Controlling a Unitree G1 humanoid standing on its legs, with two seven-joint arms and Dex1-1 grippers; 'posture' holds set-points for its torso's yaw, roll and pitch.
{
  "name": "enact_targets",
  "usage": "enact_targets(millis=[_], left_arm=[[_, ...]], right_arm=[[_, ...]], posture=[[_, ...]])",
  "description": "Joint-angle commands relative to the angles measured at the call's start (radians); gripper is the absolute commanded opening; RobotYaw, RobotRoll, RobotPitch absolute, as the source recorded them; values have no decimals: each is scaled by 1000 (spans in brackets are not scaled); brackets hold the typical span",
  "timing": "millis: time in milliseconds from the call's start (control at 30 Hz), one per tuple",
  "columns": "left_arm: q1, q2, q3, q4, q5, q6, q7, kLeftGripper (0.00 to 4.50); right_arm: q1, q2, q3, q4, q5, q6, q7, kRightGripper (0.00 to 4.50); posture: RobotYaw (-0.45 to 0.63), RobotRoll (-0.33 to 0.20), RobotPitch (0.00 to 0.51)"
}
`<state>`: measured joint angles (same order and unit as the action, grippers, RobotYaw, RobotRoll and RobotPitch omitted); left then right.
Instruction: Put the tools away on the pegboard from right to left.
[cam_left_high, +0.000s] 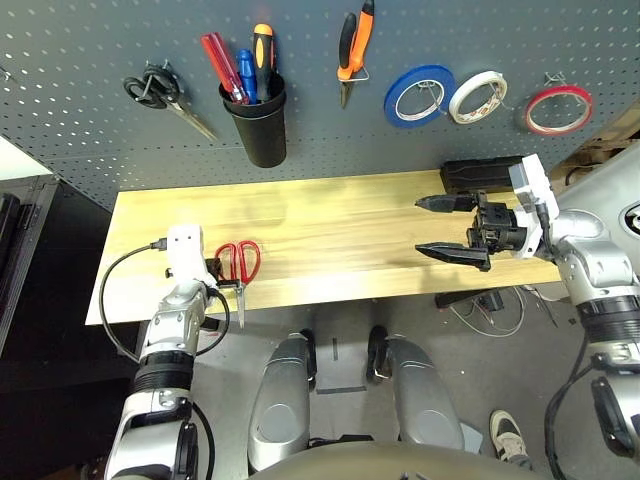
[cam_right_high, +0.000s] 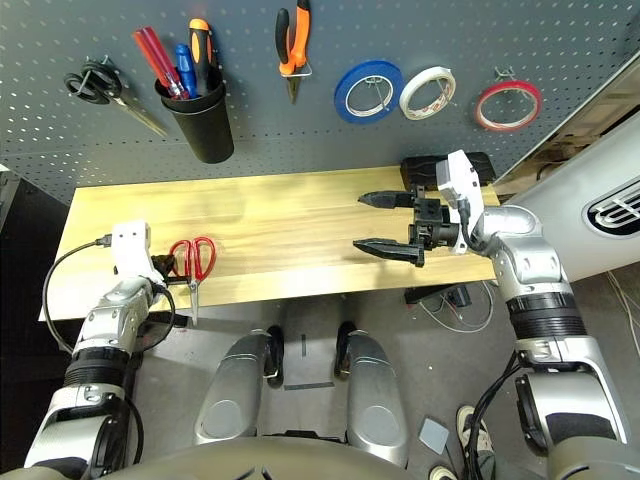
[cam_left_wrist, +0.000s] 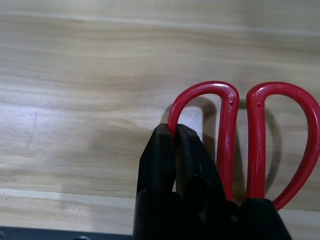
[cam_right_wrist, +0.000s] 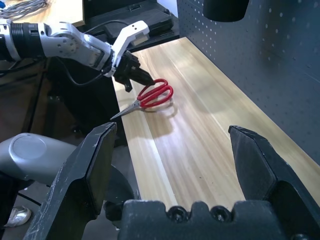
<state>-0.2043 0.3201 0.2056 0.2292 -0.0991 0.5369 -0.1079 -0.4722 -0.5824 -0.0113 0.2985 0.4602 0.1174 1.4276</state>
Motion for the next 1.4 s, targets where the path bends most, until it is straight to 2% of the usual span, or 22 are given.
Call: enact_targets(millis=[33, 333, 633, 667, 933, 1400], left_arm=[[45, -2, 24, -110, -21, 57, 2, 20], [126, 23, 117, -428, -42, 179, 20, 20], [134, 61, 155, -573, -53, 171, -7, 20], [118, 65, 165, -577, -52, 156, 1, 20], [41, 65, 204, -568, -37, 54, 38, 20], [-85, 77, 214, -508, -22, -132, 83, 20]], right_arm=[[-9, -6, -11, 22, 4, -13, 18, 4500], [-61, -7, -56, 59, 71, 0, 74, 4500], [-125, -9, -89, 93, 96, -4, 104, 4500], [-130, -7, -98, 88, 103, 5, 96, 4500], [-151, 1, -139, 77, 139, 39, 69, 4500], [-157, 6, -137, 109, 131, 62, 48, 4500]], posture=[[19, 0, 206], [48, 0, 163], [42, 0, 128], [45, 0, 112], [43, 0, 88], [43, 0, 90]])
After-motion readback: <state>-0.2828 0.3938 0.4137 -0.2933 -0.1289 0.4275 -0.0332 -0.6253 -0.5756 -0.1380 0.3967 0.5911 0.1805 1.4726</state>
